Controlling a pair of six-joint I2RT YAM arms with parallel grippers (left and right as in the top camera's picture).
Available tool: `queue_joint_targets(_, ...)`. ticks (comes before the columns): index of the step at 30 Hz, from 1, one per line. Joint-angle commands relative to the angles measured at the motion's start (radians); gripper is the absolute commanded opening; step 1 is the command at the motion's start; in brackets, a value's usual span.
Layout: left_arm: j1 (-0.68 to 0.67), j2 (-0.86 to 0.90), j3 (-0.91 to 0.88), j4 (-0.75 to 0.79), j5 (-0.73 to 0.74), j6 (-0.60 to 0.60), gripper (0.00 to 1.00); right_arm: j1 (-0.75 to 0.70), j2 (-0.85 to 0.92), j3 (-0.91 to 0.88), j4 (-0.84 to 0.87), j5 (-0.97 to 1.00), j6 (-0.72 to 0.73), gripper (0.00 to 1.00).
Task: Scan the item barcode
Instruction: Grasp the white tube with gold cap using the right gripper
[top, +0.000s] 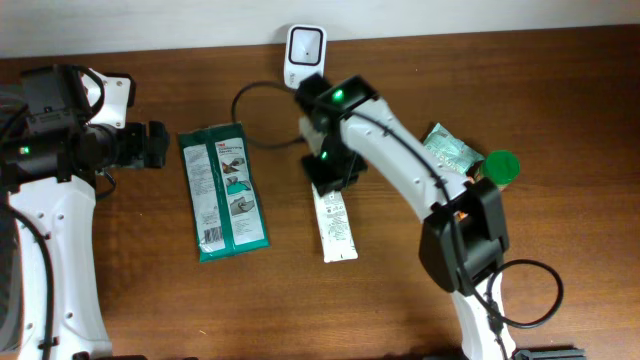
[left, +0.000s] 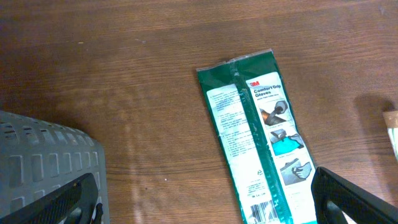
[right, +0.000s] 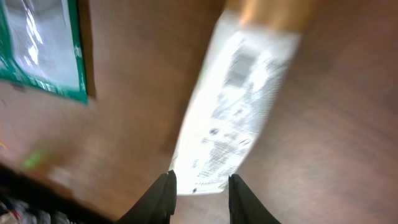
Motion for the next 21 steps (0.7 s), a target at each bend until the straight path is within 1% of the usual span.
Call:
queue_joint_targets(1, 0.003, -0.006, 0.008, 0.0, 0.003, 0.016, 0.99, 0.075, 0.004, -0.035, -0.001, -0.017, 0.008, 0.26)
queue_joint_targets(5, 0.003, -0.006, 0.008, 0.0, 0.003, 0.016, 0.99, 0.128, 0.004, -0.037, 0.014, -0.017, 0.008, 0.26)
queue_joint_targets(9, 0.003, -0.006, 0.008, 0.0, 0.003, 0.016, 0.99, 0.163, 0.004, -0.098, 0.045, -0.019, 0.028, 0.26)
queue_joint_targets(16, 0.003, -0.006, 0.008, 0.0, 0.003, 0.016, 0.99, 0.177, 0.004, -0.196, 0.045, -0.032, 0.032, 0.27)
queue_joint_targets(18, 0.003, -0.006, 0.008, 0.0, 0.003, 0.016, 0.99, 0.176, 0.004, -0.22, 0.044, -0.032, 0.031, 0.3)
queue_joint_targets(21, 0.003, -0.006, 0.008, 0.0, 0.003, 0.016, 0.99, 0.175, 0.004, -0.243, 0.039, -0.017, 0.031, 0.31)
